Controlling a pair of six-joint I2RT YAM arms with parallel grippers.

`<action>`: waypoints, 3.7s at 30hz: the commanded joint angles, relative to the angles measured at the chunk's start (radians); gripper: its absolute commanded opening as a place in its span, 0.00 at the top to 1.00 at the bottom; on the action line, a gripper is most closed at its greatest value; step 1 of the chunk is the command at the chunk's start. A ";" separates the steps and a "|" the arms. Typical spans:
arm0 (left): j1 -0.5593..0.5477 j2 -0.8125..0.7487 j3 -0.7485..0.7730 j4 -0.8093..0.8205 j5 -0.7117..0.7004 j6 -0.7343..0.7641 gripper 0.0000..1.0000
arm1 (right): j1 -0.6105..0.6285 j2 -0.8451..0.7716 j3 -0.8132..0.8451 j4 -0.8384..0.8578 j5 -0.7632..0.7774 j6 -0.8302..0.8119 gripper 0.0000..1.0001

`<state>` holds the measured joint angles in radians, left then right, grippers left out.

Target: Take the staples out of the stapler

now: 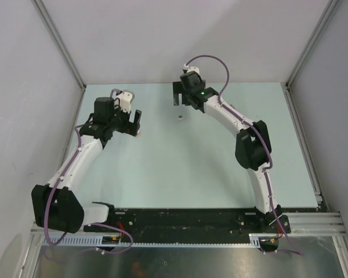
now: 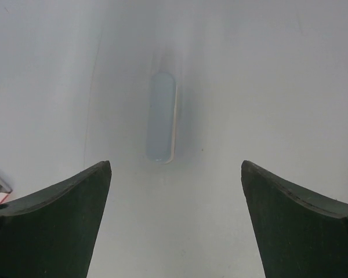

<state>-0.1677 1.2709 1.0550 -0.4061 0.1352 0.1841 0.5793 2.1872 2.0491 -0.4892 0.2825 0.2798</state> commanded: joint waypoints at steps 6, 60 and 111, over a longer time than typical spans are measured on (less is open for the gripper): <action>0.014 -0.008 0.019 0.023 0.055 -0.004 0.01 | 0.025 0.137 0.080 0.091 0.033 -0.049 0.06; 0.020 -0.219 -0.279 0.039 0.279 0.119 0.01 | 0.270 -0.270 -0.645 0.410 0.017 0.496 1.00; 0.025 -0.193 -0.457 0.065 0.467 0.350 0.49 | 0.424 -0.365 -0.937 0.912 -0.254 0.876 1.00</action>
<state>-0.1566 1.1419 0.6365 -0.3599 0.6518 0.4446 0.9966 1.8233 1.1095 0.3363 0.0803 1.1431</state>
